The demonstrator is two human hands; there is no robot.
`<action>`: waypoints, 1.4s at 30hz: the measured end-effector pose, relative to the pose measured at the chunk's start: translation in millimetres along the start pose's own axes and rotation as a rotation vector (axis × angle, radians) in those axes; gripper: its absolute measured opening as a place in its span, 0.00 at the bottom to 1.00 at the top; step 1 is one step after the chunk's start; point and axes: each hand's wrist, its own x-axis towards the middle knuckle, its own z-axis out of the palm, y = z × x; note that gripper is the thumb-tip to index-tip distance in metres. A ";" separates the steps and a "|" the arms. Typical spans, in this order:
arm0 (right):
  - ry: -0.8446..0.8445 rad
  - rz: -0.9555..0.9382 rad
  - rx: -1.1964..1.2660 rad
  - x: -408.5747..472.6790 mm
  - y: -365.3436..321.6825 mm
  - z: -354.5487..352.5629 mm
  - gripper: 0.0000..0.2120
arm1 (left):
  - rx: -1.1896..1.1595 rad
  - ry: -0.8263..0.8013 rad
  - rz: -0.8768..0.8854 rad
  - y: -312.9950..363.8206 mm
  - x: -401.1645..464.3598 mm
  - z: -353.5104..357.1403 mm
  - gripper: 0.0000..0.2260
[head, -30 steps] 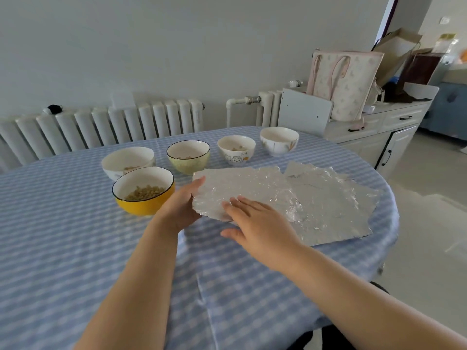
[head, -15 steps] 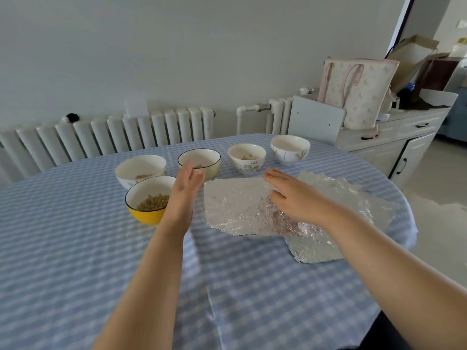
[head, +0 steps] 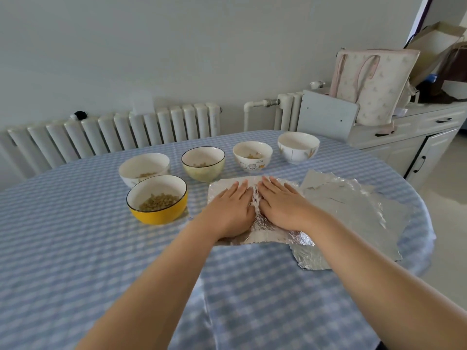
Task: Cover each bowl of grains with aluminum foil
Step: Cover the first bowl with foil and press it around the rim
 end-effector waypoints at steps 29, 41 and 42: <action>0.330 0.088 0.588 9.4 8.8 15.2 0.21 | -0.424 0.225 0.053 -9.7 -1.3 17.1 0.29; 0.202 -0.052 0.685 -15.5 18.6 18.0 0.48 | -0.831 0.322 -0.055 -6.7 -5.3 33.2 0.24; 0.181 -0.062 0.658 -19.3 20.0 19.3 0.50 | -0.840 0.313 -0.049 -7.3 -6.2 31.6 0.26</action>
